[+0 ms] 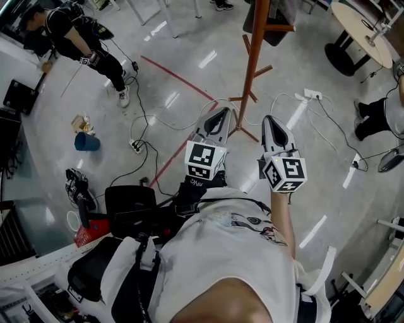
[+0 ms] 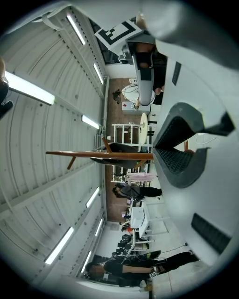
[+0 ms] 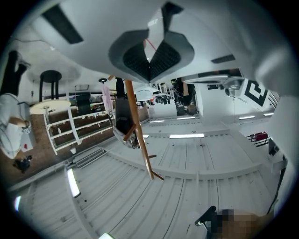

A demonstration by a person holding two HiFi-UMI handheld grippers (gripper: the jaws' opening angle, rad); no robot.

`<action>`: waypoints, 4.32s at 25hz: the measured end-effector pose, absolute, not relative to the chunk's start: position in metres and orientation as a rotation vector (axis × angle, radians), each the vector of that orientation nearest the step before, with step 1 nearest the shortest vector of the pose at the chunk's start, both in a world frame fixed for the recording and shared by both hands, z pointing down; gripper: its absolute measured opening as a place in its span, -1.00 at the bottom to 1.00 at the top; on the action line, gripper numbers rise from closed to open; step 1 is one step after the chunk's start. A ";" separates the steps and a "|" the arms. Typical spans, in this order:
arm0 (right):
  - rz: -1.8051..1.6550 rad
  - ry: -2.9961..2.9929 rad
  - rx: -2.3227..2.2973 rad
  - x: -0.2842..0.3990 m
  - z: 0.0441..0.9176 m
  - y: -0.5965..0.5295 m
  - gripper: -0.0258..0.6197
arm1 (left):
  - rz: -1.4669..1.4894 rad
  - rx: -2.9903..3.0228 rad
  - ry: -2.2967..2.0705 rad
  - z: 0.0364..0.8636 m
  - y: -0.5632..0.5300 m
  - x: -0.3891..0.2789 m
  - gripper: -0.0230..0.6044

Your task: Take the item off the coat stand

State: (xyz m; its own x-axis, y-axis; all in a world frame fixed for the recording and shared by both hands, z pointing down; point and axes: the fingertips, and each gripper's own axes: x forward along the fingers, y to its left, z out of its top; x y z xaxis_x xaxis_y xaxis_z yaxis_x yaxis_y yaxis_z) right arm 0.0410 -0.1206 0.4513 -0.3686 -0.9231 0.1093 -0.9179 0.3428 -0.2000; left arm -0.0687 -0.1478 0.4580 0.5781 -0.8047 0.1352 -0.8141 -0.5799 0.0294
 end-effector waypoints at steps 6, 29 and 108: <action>-0.360 2.542 -1.801 0.026 0.453 -0.154 -0.91 | 0.172 2.723 -1.327 0.462 -0.180 -0.080 -0.92; -0.308 2.593 -1.706 0.053 0.437 -0.238 -0.91 | 0.128 2.643 -1.457 0.450 -0.257 -0.048 -0.92; -0.331 2.136 -2.098 0.245 0.396 -0.425 -0.85 | 0.148 2.556 -1.629 0.449 -0.298 -0.073 -0.92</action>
State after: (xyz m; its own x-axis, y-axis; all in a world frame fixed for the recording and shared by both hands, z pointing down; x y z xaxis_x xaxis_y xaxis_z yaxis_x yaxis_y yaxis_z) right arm 0.2450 -0.4254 0.3957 -0.0255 -0.9978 0.0613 -0.9695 0.0098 -0.2451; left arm -0.0726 -0.2981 0.4492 0.4205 -0.8965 0.1394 -0.9070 -0.4195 0.0378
